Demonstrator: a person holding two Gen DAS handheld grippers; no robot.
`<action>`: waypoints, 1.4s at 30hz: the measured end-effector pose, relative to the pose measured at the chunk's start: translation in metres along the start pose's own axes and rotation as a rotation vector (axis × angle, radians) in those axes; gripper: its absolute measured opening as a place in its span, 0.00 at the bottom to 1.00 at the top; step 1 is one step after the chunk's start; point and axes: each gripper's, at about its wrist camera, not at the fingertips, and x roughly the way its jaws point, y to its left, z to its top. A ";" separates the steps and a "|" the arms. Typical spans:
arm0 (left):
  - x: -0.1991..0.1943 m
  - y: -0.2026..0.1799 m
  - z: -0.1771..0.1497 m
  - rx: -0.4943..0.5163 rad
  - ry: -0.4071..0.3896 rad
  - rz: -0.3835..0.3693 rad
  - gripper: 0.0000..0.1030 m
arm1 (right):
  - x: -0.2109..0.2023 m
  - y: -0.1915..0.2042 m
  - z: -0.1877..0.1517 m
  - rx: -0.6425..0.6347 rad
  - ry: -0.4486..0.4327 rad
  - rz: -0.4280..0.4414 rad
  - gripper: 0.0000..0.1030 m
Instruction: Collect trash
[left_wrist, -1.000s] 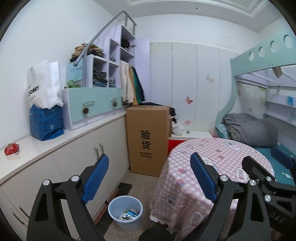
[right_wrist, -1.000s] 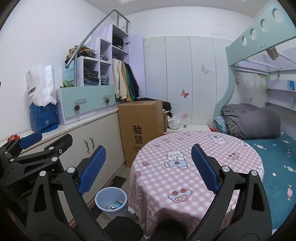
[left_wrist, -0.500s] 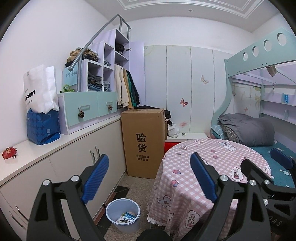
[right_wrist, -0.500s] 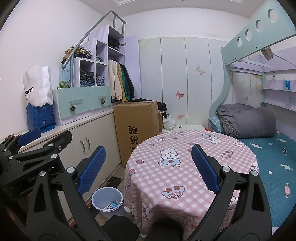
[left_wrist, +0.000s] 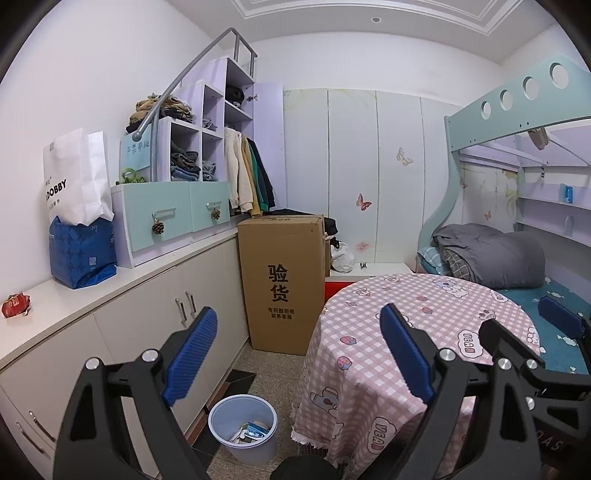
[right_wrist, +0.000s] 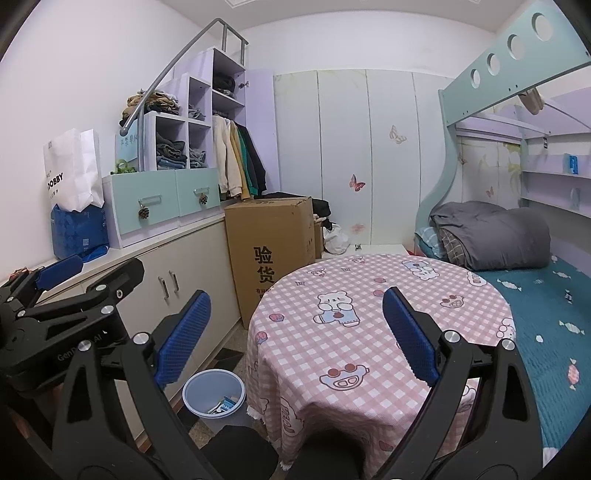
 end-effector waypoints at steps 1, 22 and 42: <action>0.000 0.000 0.000 0.000 0.000 0.000 0.85 | 0.000 0.000 0.000 0.000 0.000 -0.001 0.90; 0.000 -0.001 -0.001 0.001 -0.001 0.001 0.85 | -0.002 0.002 0.000 0.010 0.002 0.004 0.90; -0.002 0.002 0.001 -0.001 -0.002 0.006 0.85 | -0.002 0.005 0.000 0.011 0.004 0.005 0.90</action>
